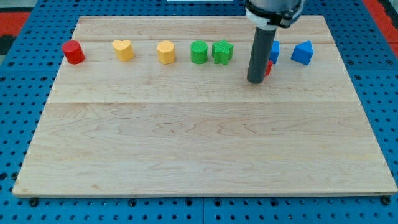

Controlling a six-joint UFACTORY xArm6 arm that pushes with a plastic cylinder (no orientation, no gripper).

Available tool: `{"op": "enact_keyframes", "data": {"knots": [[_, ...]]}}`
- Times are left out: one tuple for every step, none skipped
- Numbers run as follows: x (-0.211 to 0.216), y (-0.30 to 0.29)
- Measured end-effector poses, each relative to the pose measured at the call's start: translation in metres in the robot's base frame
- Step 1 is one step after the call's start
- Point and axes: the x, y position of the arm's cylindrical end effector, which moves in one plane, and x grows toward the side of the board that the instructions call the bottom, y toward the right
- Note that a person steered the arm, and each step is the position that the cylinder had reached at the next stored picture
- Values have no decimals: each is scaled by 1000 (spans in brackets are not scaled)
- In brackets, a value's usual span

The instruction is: Push the red circle closer to the yellow heart

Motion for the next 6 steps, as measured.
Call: {"op": "enact_keyframes", "data": {"knots": [[-4, 30], [45, 20], [48, -93], [44, -236], [-10, -337], [-27, -368]]}}
